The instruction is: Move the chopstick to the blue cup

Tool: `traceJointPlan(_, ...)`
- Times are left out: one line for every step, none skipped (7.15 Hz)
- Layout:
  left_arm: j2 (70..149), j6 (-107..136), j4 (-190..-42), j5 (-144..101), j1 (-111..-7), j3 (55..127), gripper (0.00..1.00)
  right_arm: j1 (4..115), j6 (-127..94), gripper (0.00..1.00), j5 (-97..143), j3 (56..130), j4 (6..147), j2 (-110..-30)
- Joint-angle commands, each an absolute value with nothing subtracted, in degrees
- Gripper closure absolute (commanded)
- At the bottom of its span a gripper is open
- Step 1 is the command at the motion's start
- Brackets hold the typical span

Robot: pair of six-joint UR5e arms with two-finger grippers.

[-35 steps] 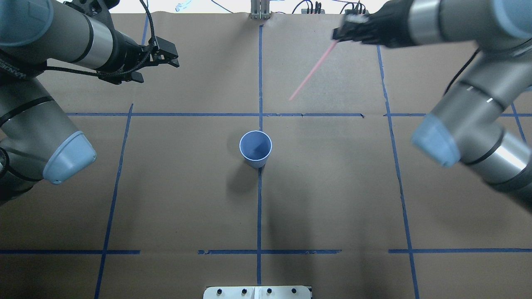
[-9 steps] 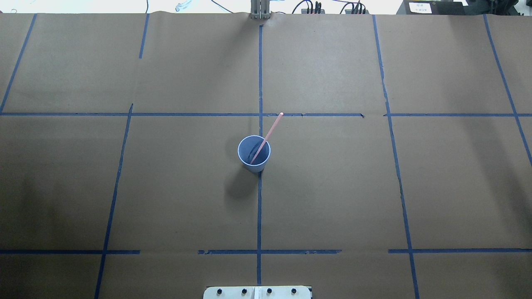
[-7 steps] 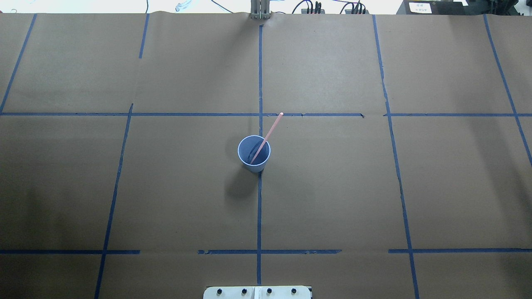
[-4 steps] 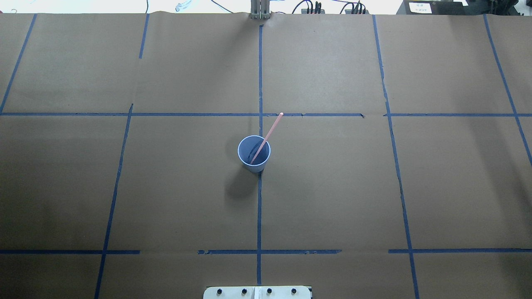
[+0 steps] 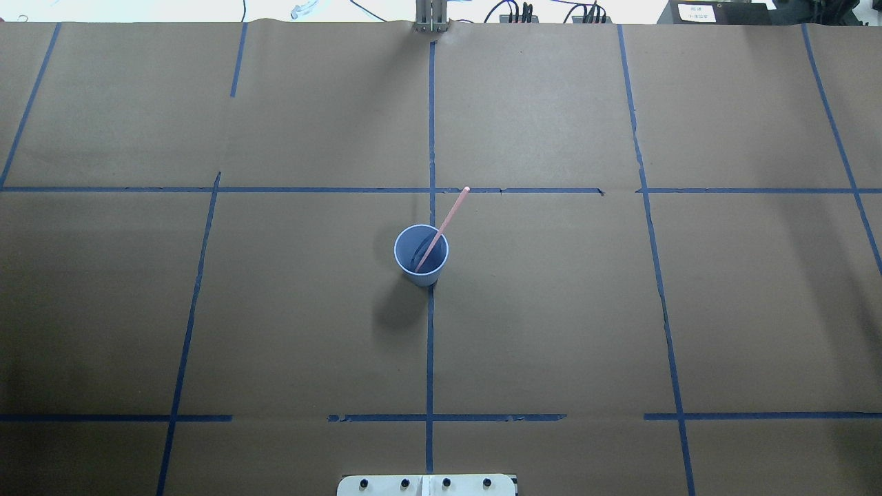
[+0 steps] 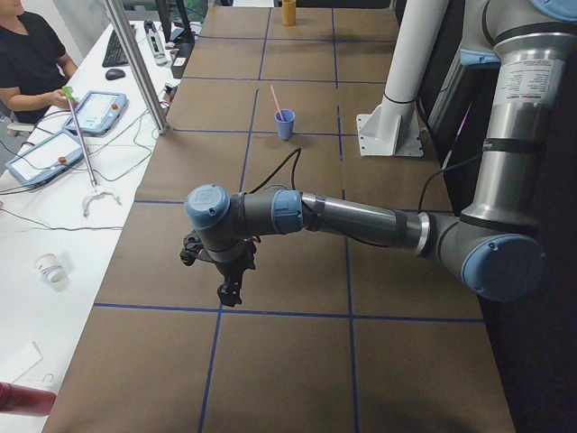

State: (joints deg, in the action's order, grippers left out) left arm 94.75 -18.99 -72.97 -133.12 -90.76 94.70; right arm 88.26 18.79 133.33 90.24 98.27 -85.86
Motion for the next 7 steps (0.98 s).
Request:
traceJointPlan(92.5, -18.9, -75.7, -133.2, -90.8, 94.2, 0.0, 88.3, 21.4, 0.0, 133.2, 92.9, 98.2, -89.0)
traceJointPlan(92.2, -18.9, -76.5, -133.2, -90.7, 94.2, 0.0, 88.3, 20.8, 0.0, 133.2, 94.2, 98.2, -90.2)
traceJointPlan(92.2, -19.0, -76.6, -133.2, -90.7, 94.3, 0.0, 88.3, 20.1, 0.0, 133.3, 94.7, 98.7, -89.9)
traceJointPlan(92.2, -19.0, -76.6, -133.2, -90.7, 94.1, 0.0, 88.3, 15.5, 0.0, 133.6, 94.6, 98.9, -89.5)
traceJointPlan(92.2, -19.0, -76.6, -133.2, -90.7, 94.4, 0.0, 88.2, 12.1, 0.0, 133.6, 94.5, 98.4, -89.7)
traceJointPlan(92.2, -19.1, -76.6, -133.2, -90.7, 94.3, 0.0, 88.2, 12.0, 0.0, 133.9, 94.5, 98.4, -90.1)
traceJointPlan(92.3, -18.9, -76.6, -133.2, -90.7, 94.4, 0.0, 88.2, 12.0, 0.0, 133.8, 94.4, 98.3, -90.1)
